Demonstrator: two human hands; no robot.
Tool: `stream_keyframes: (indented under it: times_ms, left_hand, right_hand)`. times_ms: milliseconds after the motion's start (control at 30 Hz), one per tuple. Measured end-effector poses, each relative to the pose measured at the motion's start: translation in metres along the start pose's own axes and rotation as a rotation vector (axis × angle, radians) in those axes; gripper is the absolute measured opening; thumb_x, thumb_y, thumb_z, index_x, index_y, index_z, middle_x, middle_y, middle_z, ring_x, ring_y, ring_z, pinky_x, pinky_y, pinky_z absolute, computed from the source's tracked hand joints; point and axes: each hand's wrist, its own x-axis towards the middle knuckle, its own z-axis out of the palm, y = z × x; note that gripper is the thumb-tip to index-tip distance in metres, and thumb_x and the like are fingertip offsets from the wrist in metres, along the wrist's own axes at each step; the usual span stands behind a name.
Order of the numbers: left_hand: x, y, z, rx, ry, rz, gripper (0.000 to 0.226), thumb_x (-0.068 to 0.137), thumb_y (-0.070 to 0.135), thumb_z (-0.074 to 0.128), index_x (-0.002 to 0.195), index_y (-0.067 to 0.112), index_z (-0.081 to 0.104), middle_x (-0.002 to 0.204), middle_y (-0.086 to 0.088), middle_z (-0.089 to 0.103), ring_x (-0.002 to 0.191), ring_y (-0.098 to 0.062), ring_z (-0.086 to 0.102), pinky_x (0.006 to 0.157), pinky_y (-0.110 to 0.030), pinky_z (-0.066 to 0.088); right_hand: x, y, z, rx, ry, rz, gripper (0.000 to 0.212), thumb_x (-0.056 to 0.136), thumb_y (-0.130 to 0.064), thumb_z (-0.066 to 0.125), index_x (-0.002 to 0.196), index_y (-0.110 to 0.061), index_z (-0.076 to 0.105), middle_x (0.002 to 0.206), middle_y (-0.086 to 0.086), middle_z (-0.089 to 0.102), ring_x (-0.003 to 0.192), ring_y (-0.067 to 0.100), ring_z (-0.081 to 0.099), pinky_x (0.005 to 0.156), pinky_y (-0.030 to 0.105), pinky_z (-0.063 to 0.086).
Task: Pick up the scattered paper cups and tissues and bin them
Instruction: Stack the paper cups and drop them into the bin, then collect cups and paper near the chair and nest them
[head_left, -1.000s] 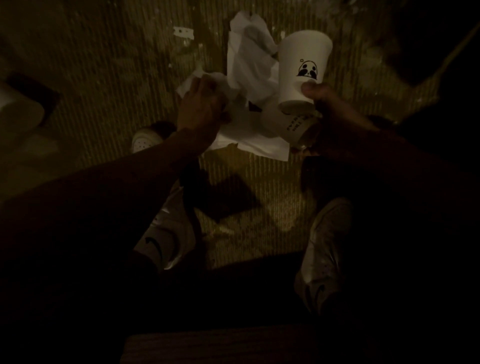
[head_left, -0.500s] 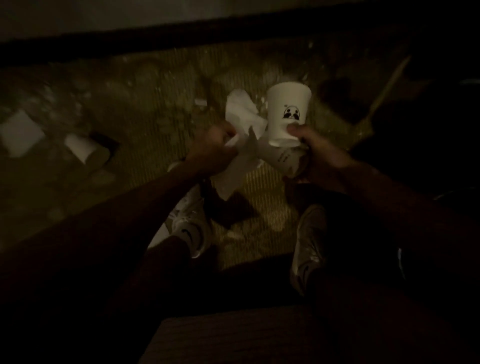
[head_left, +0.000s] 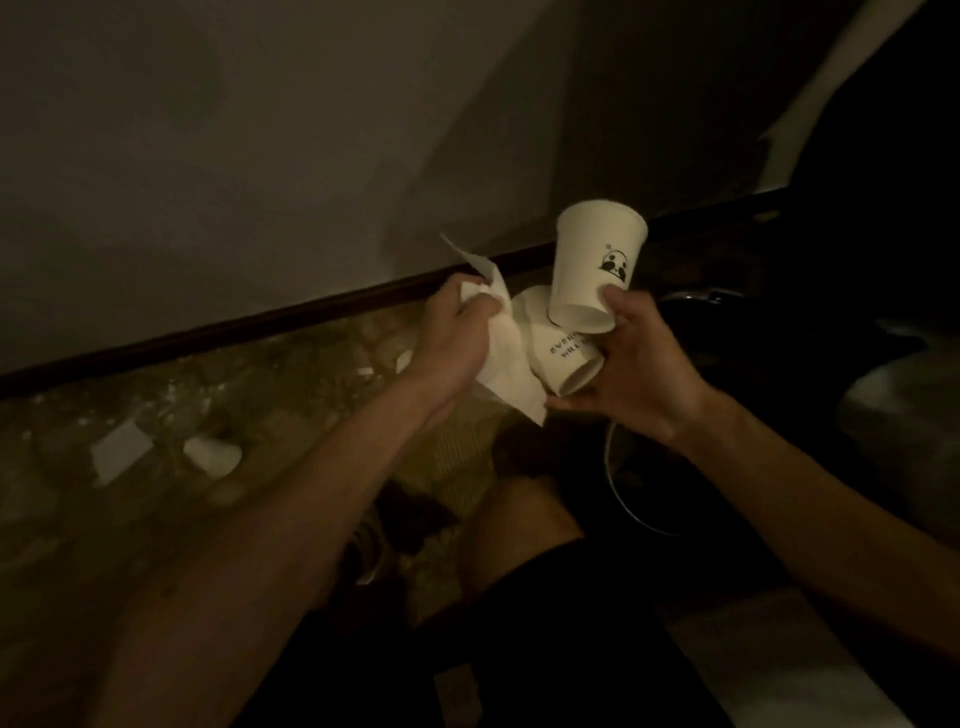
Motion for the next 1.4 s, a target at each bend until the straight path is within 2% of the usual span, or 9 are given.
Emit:
stream_keyframes:
  times_ms: [133, 300, 467, 667, 800, 900, 1067, 1267, 1400]
  left_hand:
    - [-0.026, -0.019, 0.105, 0.067, -0.183, -0.1, 0.019, 0.099, 0.022, 0.05, 0.117, 0.026, 0.052, 0.105, -0.001, 0.059, 0.091, -0.016, 0.059, 0.071, -0.033, 0.05]
    - [-0.05, -0.075, 0.216, 0.257, -0.305, -0.277, 0.034, 0.097, 0.024, 0.052, 0.132, 0.023, 0.053, 0.123, -0.007, 0.06, 0.104, -0.025, 0.061, 0.079, -0.038, 0.054]
    - [-0.028, -0.106, 0.252, 0.32, -0.414, -0.376, 0.037, 0.1, 0.035, 0.052, 0.134, 0.02, 0.053, 0.131, -0.009, 0.059, 0.113, -0.031, 0.06, 0.092, -0.047, 0.055]
    - [0.001, -0.12, 0.258, 0.314, -0.609, -0.408, 0.044, 0.106, 0.032, 0.041, 0.149, 0.022, 0.041, 0.151, -0.006, 0.045, 0.133, -0.025, 0.048, 0.108, -0.041, 0.043]
    - [0.006, -0.105, 0.251, 0.393, -0.626, -0.342, 0.039, 0.106, 0.032, 0.041, 0.138, 0.014, 0.054, 0.138, -0.011, 0.056, 0.118, -0.026, 0.057, 0.094, -0.037, 0.051]
    - [0.005, -0.076, 0.233, 0.415, -0.524, -0.229, 0.028, 0.104, 0.034, 0.046, 0.107, 0.014, 0.066, 0.107, -0.011, 0.067, 0.1, -0.028, 0.064, 0.088, -0.04, 0.052]
    - [-0.018, -0.01, 0.145, 0.45, -0.254, 0.147, 0.039, 0.096, 0.037, 0.059, 0.061, 0.022, 0.051, 0.049, 0.013, 0.048, 0.044, 0.001, 0.046, 0.047, -0.018, 0.037]
    - [-0.07, 0.02, -0.014, 0.712, 0.029, 0.384, 0.04, 0.094, 0.031, 0.061, 0.058, 0.018, 0.051, 0.047, 0.008, 0.043, 0.041, 0.0, 0.043, 0.047, -0.024, 0.03]
    - [-0.082, -0.019, -0.106, 0.804, 0.023, 0.19, 0.024, 0.092, 0.03, 0.067, 0.069, 0.022, 0.065, 0.067, 0.009, 0.061, 0.06, 0.002, 0.053, 0.054, -0.022, 0.038]
  right_hand:
    - [-0.063, 0.018, -0.08, 0.035, 0.193, 0.0, 0.058, 0.077, -0.052, 0.058, 0.128, -0.024, 0.058, 0.124, 0.008, 0.067, 0.107, 0.029, 0.068, 0.076, 0.05, 0.057]
    - [-0.101, 0.066, -0.159, -0.014, 0.372, 0.166, 0.048, 0.083, -0.051, 0.057, 0.121, -0.022, 0.059, 0.118, 0.012, 0.069, 0.11, 0.034, 0.064, 0.093, 0.057, 0.049]
    - [-0.095, 0.078, -0.203, -0.059, 0.42, 0.258, 0.039, 0.09, -0.057, 0.052, 0.115, -0.028, 0.059, 0.124, 0.007, 0.062, 0.113, 0.032, 0.06, 0.092, 0.059, 0.05]
    - [-0.074, 0.074, -0.217, -0.162, 0.417, 0.382, 0.058, 0.078, -0.075, 0.055, 0.109, -0.027, 0.065, 0.107, 0.006, 0.069, 0.105, 0.036, 0.066, 0.076, 0.047, 0.057]
    - [-0.068, 0.067, -0.204, -0.224, 0.558, 0.477, 0.076, 0.078, -0.076, 0.056, 0.119, -0.012, 0.061, 0.106, 0.016, 0.069, 0.1, 0.038, 0.067, 0.077, 0.046, 0.058]
    - [-0.071, 0.053, -0.184, -0.342, 0.737, 0.221, 0.043, 0.093, -0.053, 0.055, 0.097, -0.011, 0.063, 0.082, 0.007, 0.066, 0.067, 0.019, 0.065, 0.054, 0.03, 0.053]
    - [-0.073, 0.03, -0.115, -0.859, 0.531, -0.236, 0.018, 0.089, -0.036, 0.066, 0.079, -0.021, 0.062, 0.071, -0.007, 0.063, 0.068, 0.011, 0.061, 0.059, 0.023, 0.044]
    - [-0.065, 0.021, 0.016, -1.209, 0.155, -0.494, 0.013, 0.083, -0.04, 0.07, 0.089, -0.033, 0.06, 0.077, -0.011, 0.066, 0.072, 0.006, 0.064, 0.063, 0.028, 0.051]
    - [-0.035, 0.043, 0.085, -1.279, -0.031, -0.367, 0.024, 0.087, -0.051, 0.064, 0.097, -0.028, 0.067, 0.092, -0.008, 0.066, 0.081, 0.005, 0.062, 0.063, 0.023, 0.047]
